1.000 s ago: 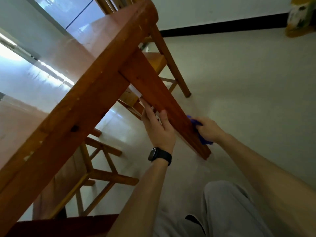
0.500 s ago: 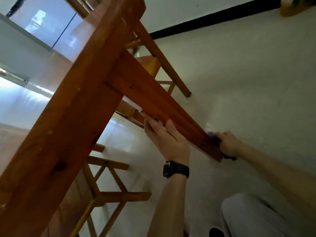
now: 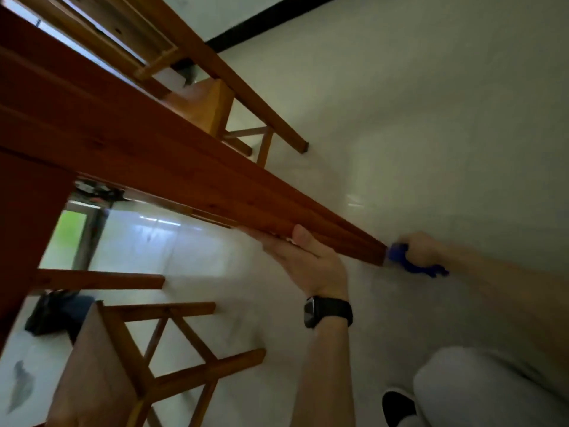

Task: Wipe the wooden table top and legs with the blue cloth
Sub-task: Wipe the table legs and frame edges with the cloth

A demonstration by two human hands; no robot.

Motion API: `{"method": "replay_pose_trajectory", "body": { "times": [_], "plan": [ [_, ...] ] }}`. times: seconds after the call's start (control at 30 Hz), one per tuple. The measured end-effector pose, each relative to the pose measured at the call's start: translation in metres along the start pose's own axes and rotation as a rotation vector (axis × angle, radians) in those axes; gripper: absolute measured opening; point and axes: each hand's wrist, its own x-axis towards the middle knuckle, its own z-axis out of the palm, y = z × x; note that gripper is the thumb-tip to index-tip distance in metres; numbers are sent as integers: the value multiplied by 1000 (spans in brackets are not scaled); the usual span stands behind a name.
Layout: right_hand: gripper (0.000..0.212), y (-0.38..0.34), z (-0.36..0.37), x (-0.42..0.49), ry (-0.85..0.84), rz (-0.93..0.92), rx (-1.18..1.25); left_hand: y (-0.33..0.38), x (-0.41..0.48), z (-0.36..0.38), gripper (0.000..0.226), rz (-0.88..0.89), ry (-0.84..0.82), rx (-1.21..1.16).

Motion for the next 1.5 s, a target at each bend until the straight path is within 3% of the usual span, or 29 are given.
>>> {"method": "replay_pose_trajectory", "body": {
  "times": [0.07, 0.13, 0.17, 0.23, 0.3, 0.37, 0.4, 0.43, 0.5, 0.57, 0.6, 0.67, 0.77, 0.8, 0.87, 0.93, 1.0, 1.03, 1.13, 1.17, 1.2, 1.27, 1.37, 1.43, 1.5],
  "plan": [
    [21, 6, -2, 3, 93, -25, 239, -5, 0, -1, 66, 14, -17, 2],
    [30, -7, 1, 9, 281, -116, 458, -8, 1, -1, 67, 45, -36, 14],
    [36, -16, 2, 8, 295, -146, 497, -9, 2, -1, 67, 49, -45, 20],
    [42, -29, 13, 6, 235, -150, 410, -9, 3, -4, 67, 40, -57, 32],
    [42, -31, 24, -6, 108, 3, 215, -8, 2, -9, 68, 34, -68, 55],
    [25, -25, 25, -28, -9, 116, 59, -6, 1, -11, 69, 33, -56, 71],
    [17, -23, 24, -36, -7, 165, 115, -6, 0, -12, 69, 32, -57, 75],
    [15, -22, 25, -42, 62, 175, 230, -6, -1, -11, 68, 30, -54, 74],
    [25, -30, 31, -46, 376, 86, 452, -7, -1, -9, 67, 31, -37, 68],
    [42, -50, 39, -58, 610, -117, 576, -6, -2, -8, 67, 24, -35, 67],
    [47, -56, 47, -60, 639, -207, 559, -5, -2, -7, 67, 20, -28, 69],
    [49, -60, 63, -62, 525, -214, 393, -5, 0, -7, 66, 19, -21, 76],
    [50, -34, 64, -61, 129, 83, 158, -3, 1, -7, 68, 9, -37, 78],
    [49, -28, 62, -64, 125, 133, 218, -4, 1, -8, 69, 8, -33, 74],
    [46, -27, 62, -66, 356, 70, 382, -4, 2, -9, 69, 14, -33, 66],
    [46, -40, 67, -72, 608, -133, 462, -4, 0, -11, 68, 6, -53, 85],
    [50, -47, 79, -67, 666, -287, 406, -3, 2, -9, 69, -9, -13, 103],
    [50, -45, 84, -62, 556, -271, 341, -3, 4, -9, 71, -7, 6, 113],
    [44, -20, 95, -55, 8, 79, 79, -4, 7, -8, 80, -12, 23, 114],
    [42, -10, 96, -55, -27, 148, 112, -7, 7, -9, 82, -8, 23, 110],
    [40, -3, 95, -54, 34, 176, 192, -9, 7, -9, 83, 1, 20, 104],
    [40, 2, 91, -49, 318, 147, 350, -14, 9, -7, 85, 9, 16, 95],
    [48, -20, 78, -52, 644, -84, 550, -17, 10, -9, 89, 40, 0, 99],
    [50, -39, 70, -54, 600, -189, 466, -19, 12, -10, 89, 80, -21, 112],
    [43, -41, 69, -48, 317, -133, 148, -23, 18, -12, 85, 86, -47, 116]
  ]
}}
